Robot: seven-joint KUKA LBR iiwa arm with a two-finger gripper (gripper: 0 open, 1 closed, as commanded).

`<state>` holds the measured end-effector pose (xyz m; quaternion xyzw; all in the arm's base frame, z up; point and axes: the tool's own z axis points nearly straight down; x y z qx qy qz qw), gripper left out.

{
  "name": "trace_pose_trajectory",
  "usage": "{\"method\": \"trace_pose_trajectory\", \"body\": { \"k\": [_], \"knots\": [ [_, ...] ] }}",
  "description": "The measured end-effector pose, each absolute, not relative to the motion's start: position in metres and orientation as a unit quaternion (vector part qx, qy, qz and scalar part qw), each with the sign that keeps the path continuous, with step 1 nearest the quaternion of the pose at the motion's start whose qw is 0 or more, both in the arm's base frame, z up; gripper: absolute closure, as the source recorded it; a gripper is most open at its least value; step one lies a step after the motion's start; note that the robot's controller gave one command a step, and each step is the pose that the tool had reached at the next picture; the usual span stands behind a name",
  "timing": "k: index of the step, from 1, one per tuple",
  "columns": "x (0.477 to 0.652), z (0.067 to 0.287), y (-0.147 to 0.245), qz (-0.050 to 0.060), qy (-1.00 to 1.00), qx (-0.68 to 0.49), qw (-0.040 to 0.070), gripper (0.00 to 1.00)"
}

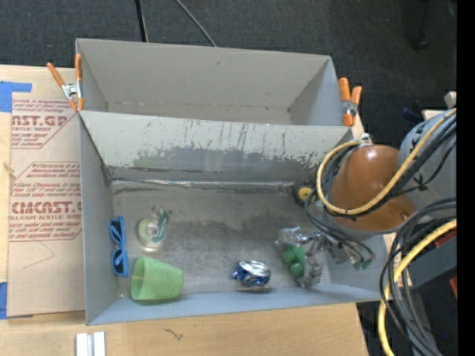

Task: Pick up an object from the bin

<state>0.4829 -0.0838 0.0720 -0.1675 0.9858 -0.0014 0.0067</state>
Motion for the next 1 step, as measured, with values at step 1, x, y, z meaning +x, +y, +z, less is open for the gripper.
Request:
{"method": "trace_pose_trajectory", "body": {
  "k": [1],
  "knots": [
    [0.4900, 0.2229, -0.0687, -0.001, 0.983, -0.184, 0.003, 1.00]
  ]
}}
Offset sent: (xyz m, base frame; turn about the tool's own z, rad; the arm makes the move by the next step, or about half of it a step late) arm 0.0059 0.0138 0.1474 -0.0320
